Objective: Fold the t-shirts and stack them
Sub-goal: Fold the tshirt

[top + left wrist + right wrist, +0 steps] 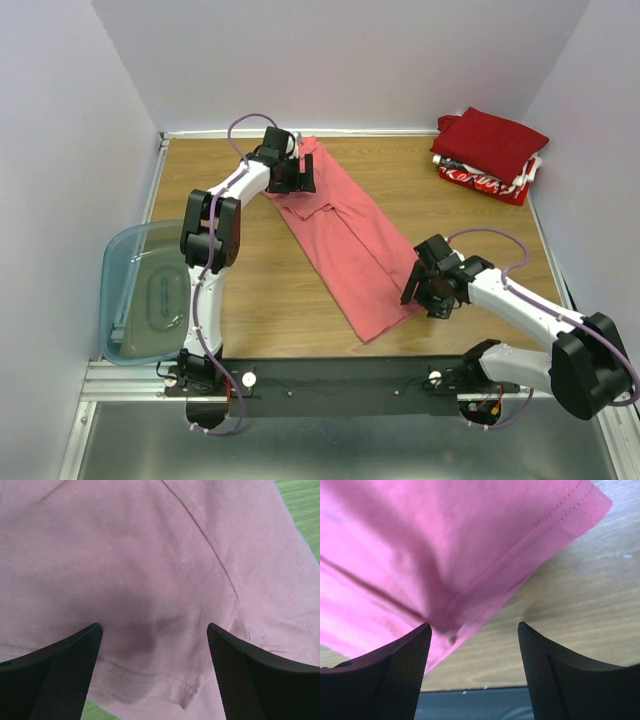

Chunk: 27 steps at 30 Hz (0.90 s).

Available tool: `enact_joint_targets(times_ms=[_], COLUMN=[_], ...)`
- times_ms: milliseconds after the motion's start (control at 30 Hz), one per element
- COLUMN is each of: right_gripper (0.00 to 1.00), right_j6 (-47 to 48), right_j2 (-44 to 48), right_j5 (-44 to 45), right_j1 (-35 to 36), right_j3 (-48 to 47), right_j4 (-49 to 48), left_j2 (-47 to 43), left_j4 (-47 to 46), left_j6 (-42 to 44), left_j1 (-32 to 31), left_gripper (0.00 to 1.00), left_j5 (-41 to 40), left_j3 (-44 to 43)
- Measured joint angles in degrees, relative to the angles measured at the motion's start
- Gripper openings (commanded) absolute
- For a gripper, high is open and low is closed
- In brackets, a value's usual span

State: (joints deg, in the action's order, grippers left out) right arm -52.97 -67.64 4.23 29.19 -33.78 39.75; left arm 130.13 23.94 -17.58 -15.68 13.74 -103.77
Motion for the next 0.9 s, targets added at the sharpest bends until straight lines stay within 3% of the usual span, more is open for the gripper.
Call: enact_joint_targets(times_ms=[200,367,567,900], right_gripper=[0.78,0.77,0.77,0.77], right_j6=[0.6,3.0,5.7,6.6], right_j2=[1.6,-2.9,-9.3,-10.1], right_j5=[3.4,8.7,11.8,12.8], right_j1=[0.0,-0.4,-2.1,-3.1], right_j3=[-8.3,-13.6,-13.3,-7.6], right_j4=[3.8,3.7,2.7,-2.0], left_j2=[-1.8,-9.2,-16.6,-15.6], left_j4=[2.6,2.4,-0.2,-3.0], left_j6=[-0.5,-2.5,-3.0,-4.3], left_j1=[-0.6,-0.6,-1.3,-4.3], left_gripper=[0.94,0.94,0.94,0.93], left_j5=[-1.4,-1.7,-1.5,0.2], left_j3=[-0.5,2.9,9.6,16.2])
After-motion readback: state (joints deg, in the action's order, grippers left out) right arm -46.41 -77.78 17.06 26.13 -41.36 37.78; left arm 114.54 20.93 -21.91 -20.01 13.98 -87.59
